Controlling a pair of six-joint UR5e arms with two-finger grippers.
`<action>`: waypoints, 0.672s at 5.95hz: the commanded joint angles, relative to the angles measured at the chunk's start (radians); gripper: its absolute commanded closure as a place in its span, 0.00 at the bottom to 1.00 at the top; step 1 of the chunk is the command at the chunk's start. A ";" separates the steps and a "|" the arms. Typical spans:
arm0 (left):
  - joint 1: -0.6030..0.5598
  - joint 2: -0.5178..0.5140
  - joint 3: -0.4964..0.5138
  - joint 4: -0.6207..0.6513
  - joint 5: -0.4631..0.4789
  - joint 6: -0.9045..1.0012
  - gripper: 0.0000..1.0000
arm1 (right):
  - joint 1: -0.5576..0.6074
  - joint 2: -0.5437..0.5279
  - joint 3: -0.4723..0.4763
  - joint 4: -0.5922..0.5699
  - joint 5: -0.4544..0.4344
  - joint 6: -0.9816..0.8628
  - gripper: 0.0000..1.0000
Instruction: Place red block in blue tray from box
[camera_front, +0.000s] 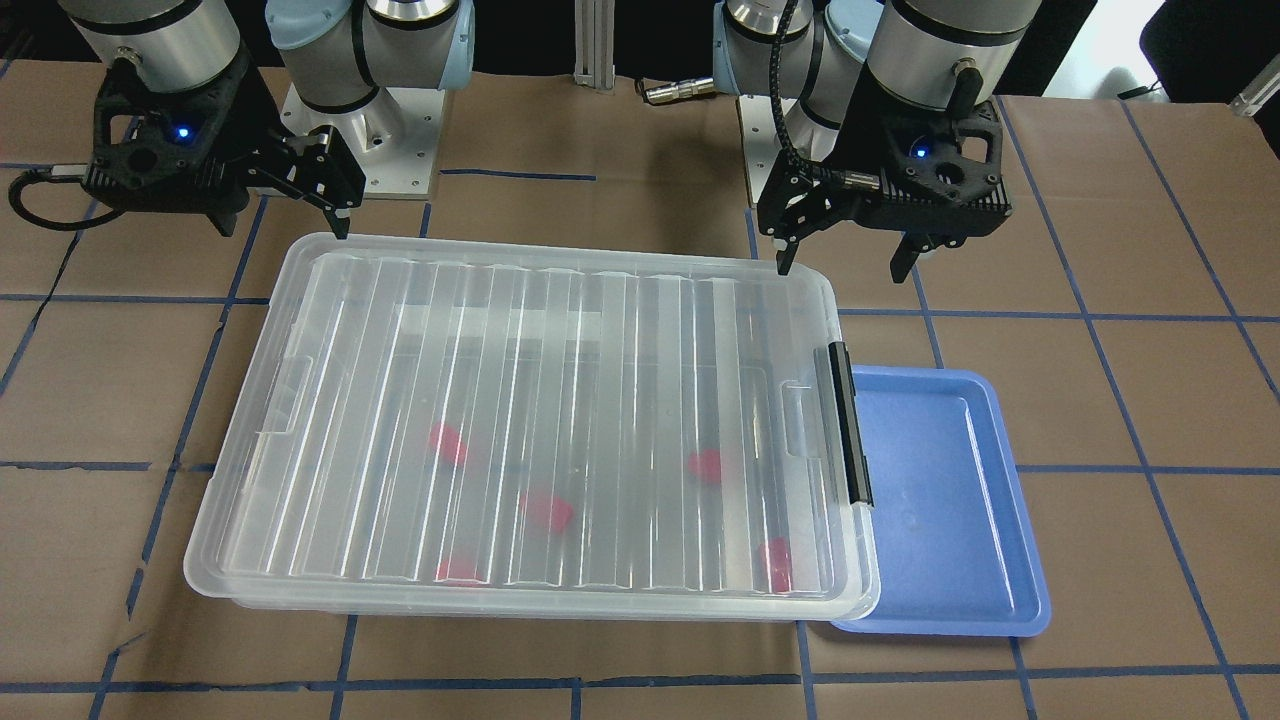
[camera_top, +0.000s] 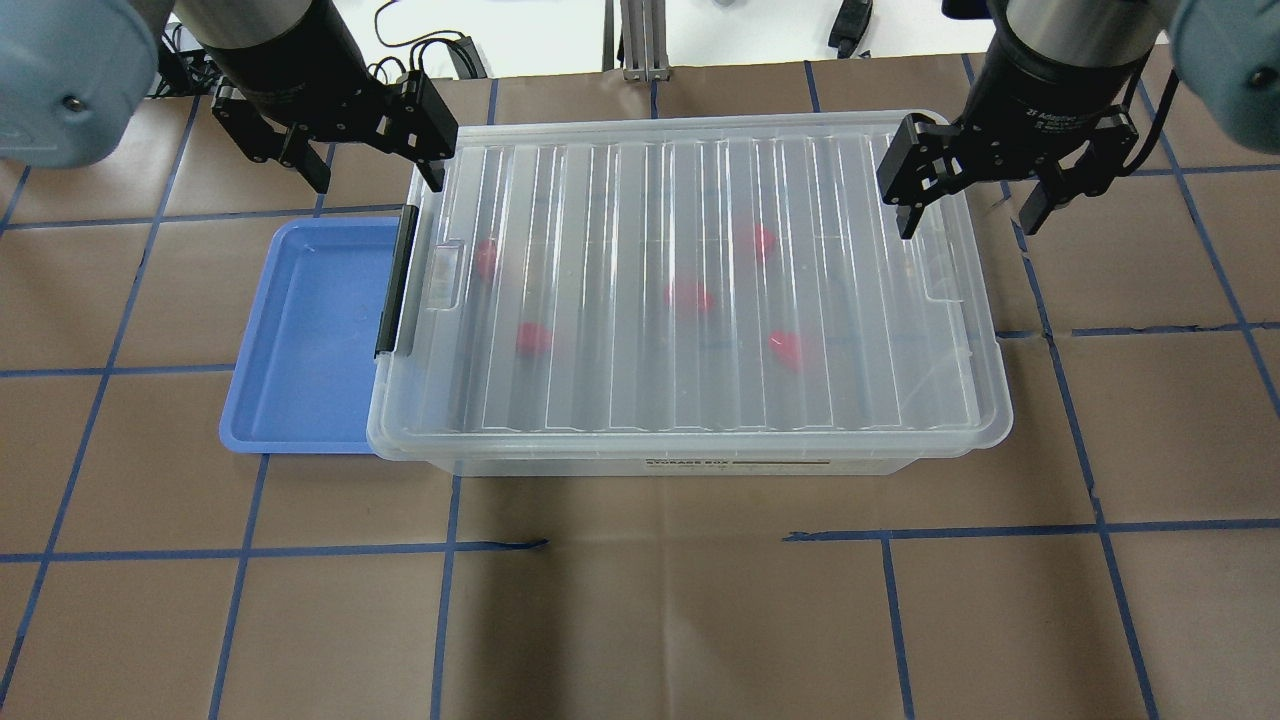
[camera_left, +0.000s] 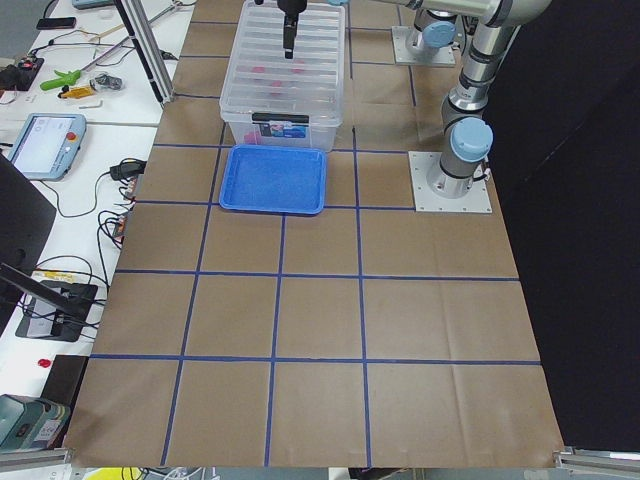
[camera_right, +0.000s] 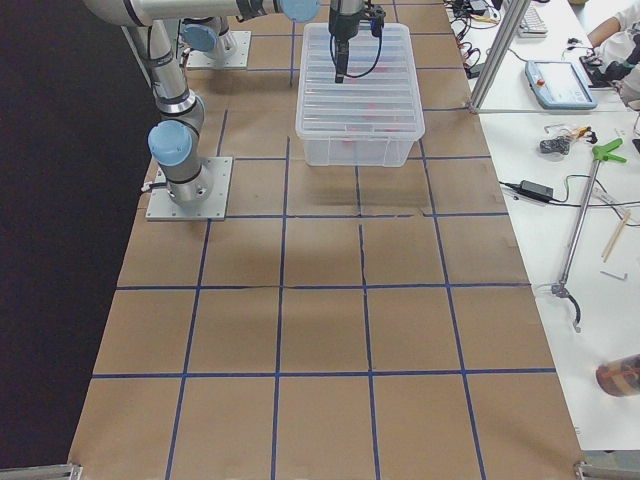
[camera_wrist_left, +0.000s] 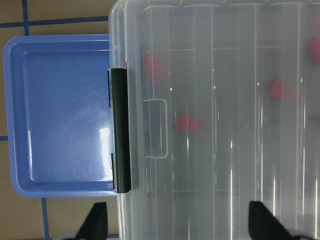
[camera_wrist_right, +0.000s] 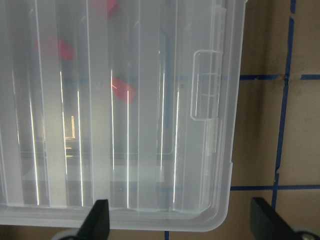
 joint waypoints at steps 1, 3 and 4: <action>0.000 0.000 0.000 0.000 0.000 0.000 0.02 | -0.095 0.052 0.004 -0.037 -0.015 -0.115 0.00; 0.000 0.000 0.000 0.000 0.000 0.000 0.02 | -0.172 0.081 0.109 -0.181 -0.018 -0.198 0.00; -0.002 0.000 0.000 0.000 -0.002 0.000 0.02 | -0.172 0.081 0.178 -0.244 -0.018 -0.197 0.00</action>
